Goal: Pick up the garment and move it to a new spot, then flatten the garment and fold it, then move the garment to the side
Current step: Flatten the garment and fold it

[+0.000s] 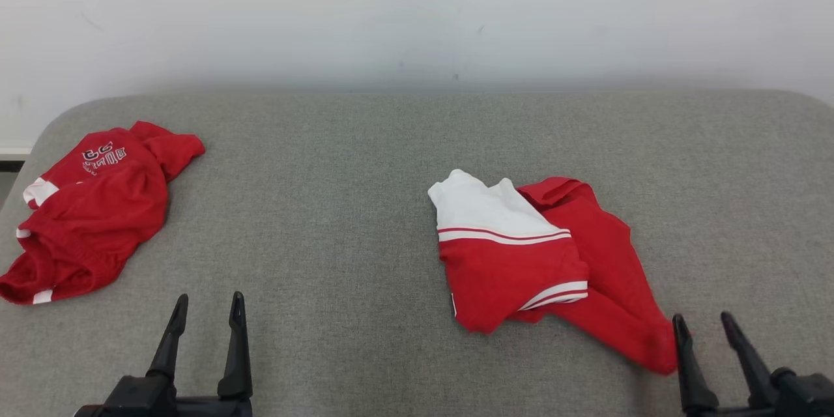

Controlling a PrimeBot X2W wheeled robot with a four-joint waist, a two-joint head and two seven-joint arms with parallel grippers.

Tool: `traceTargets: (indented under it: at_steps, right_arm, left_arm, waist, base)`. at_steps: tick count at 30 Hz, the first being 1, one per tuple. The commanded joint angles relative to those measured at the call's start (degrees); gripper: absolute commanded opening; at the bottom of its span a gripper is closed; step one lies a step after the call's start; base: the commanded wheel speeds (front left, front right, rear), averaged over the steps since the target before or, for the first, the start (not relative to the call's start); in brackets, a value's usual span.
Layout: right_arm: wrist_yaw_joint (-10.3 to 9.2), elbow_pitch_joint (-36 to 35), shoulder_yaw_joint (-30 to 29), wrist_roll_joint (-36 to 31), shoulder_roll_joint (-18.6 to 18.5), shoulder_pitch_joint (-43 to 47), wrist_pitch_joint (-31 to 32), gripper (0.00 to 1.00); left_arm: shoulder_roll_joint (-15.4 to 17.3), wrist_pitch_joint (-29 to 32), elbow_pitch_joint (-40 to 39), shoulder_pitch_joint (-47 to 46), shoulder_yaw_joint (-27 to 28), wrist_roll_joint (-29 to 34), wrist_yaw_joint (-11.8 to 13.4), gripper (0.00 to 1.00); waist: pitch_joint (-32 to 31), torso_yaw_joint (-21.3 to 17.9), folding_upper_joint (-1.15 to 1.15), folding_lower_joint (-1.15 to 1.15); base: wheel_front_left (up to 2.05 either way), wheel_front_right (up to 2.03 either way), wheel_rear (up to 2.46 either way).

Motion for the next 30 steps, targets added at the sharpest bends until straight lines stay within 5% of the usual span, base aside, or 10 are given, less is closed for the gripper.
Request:
traceTargets:
  at_steps: [1, 12, 30]
  right_arm:
    - [-0.13, -1.3, -0.8, -0.6, 0.3, -1.0, 0.0, 1.0]
    - [-0.13, -7.8, -0.3, -0.9, 2.7, -1.2, 0.0, 1.0]
    - [-0.13, -7.7, -0.2, -0.5, 4.5, -0.5, 0.0, 1.0]
  left_arm:
    - [0.0, -0.2, -0.2, 1.1, 0.2, 0.7, -0.2, 1.0]
    - [0.0, -0.2, -0.3, 1.7, 0.6, 1.2, -0.2, 1.0]
    - [0.0, -0.2, 0.0, 1.2, 0.7, 2.8, -0.3, 1.0]
  waist:
    - [-0.3, -0.3, 0.01, 0.01]
    - [-2.0, -0.6, 0.01, 0.01]
    - [-1.5, -2.1, 0.01, 0.01]
  base:
    - [0.0, 0.0, 0.0]
    - [0.0, 0.0, 0.0]
    - [0.0, 0.0, 0.0]
